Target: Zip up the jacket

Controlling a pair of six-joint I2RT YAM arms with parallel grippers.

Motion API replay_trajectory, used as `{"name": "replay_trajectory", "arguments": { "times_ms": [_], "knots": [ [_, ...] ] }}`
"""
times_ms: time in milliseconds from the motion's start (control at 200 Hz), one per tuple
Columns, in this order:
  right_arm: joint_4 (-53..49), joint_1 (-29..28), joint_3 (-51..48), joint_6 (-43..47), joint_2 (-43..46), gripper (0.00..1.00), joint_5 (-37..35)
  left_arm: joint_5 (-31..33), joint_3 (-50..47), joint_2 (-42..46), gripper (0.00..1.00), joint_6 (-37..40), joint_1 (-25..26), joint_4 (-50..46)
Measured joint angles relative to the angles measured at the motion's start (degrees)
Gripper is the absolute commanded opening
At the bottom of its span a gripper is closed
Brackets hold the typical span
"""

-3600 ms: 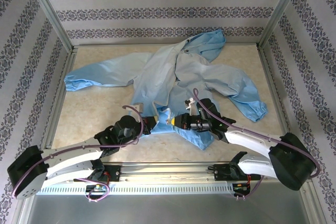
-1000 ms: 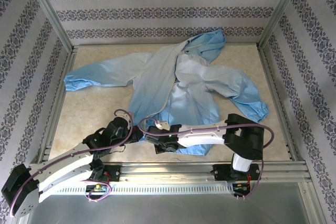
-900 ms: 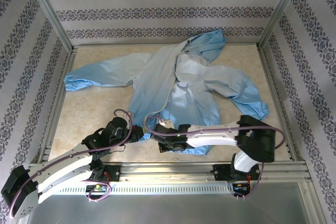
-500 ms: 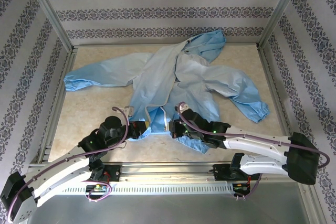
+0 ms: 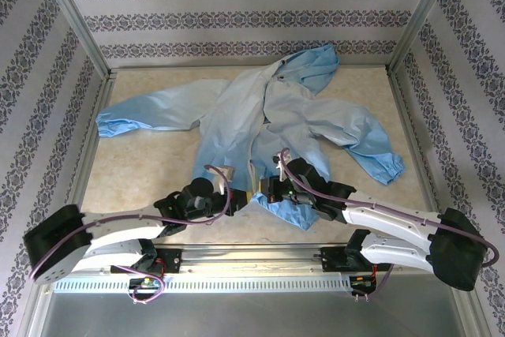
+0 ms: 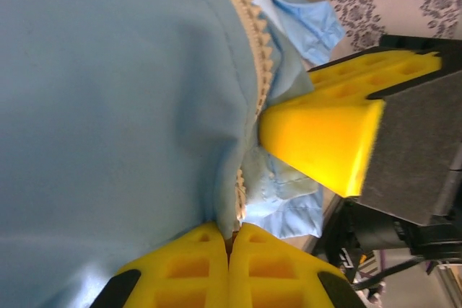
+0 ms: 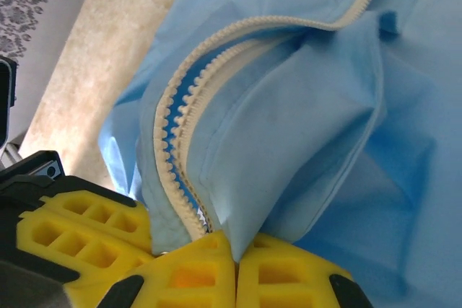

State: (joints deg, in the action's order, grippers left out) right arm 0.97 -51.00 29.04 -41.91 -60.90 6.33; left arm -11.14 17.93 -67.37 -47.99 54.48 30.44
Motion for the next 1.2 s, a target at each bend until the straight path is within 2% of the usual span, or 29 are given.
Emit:
{"name": "replay_trajectory", "arguments": {
  "times_ms": [235, 480, 560, 670, 949, 1199],
  "knots": [
    [0.17, 1.77, -4.96, -1.55, 3.3, 0.03, 0.87, 0.94, 1.25, -11.98, 0.0, -0.9, 0.68, 8.85],
    [0.17, 1.79, -8.33, -3.13, 4.57, 0.15, 0.83, 1.49, 2.14, -21.2, 0.0, -3.48, 1.77, 17.18],
    [1.18, 1.79, -9.44, -3.91, 4.2, 0.23, 0.87, 2.01, 2.84, -23.47, 0.0, -4.24, 2.89, 18.86],
    [1.68, 2.01, -10.29, -4.57, 2.69, 0.33, 1.09, 2.84, 3.34, -25.81, 0.0, -5.29, 3.72, 20.24],
    [5.46, 2.14, -12.66, -7.32, 1.53, 0.42, 2.51, 4.15, 3.39, -28.24, 0.0, -7.19, 3.98, 21.84],
    [7.67, 2.05, -15.58, -9.31, 4.52, 0.48, 4.07, 4.35, 3.89, -29.46, 0.0, -8.2, 3.98, 23.04]
  ]
}}
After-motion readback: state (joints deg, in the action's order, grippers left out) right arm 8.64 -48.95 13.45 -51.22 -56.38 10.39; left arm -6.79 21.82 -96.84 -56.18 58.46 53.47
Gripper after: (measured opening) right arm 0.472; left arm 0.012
